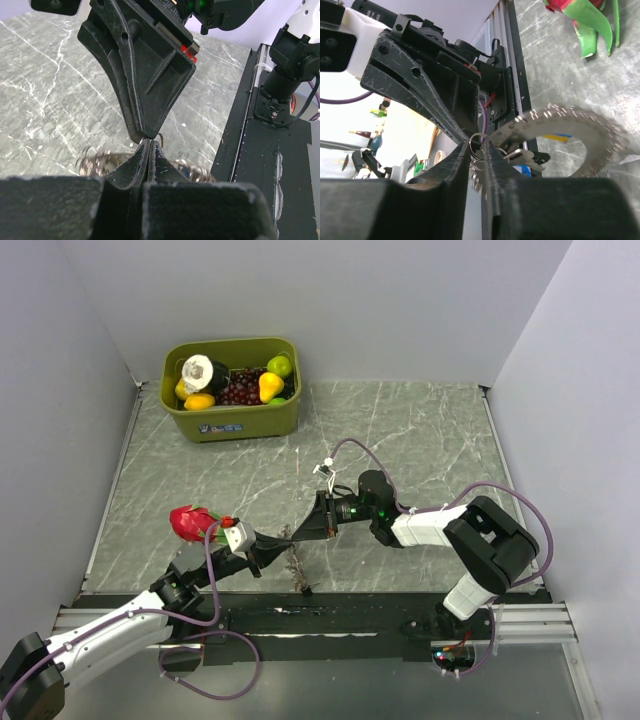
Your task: Put the keys on the keyring
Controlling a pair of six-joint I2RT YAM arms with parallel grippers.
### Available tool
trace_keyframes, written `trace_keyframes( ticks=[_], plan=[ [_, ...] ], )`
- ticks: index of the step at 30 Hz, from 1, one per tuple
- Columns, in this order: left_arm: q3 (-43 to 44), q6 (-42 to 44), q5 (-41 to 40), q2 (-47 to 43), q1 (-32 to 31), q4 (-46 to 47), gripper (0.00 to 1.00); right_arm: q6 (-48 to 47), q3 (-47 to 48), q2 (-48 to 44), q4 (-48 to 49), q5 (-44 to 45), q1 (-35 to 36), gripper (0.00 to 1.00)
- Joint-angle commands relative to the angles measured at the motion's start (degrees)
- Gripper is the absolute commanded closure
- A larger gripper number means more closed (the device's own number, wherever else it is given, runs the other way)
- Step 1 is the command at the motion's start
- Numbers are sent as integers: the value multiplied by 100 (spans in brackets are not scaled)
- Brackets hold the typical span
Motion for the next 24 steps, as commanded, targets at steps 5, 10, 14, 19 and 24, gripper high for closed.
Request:
trace_keyframes(
  ticks=[5,10,14,19,24],
  plan=[
    [68,-19,66,-124,-39,451,99,-248,131,89,-75,-5,32,85],
    [77,-28,110,-150,-83,416,99,-81,123,142,171,-48,40,99],
    [138,-19,22,-133,-144,276,99,68,96,186,408,-75,31,100],
    [156,-72,-118,-123,-329,74,99,-63,105,10,207,-40,23,100],
    [139,-89,-303,-238,-496,-120,99,-248,123,-191,-48,21,14,100]
  ],
)
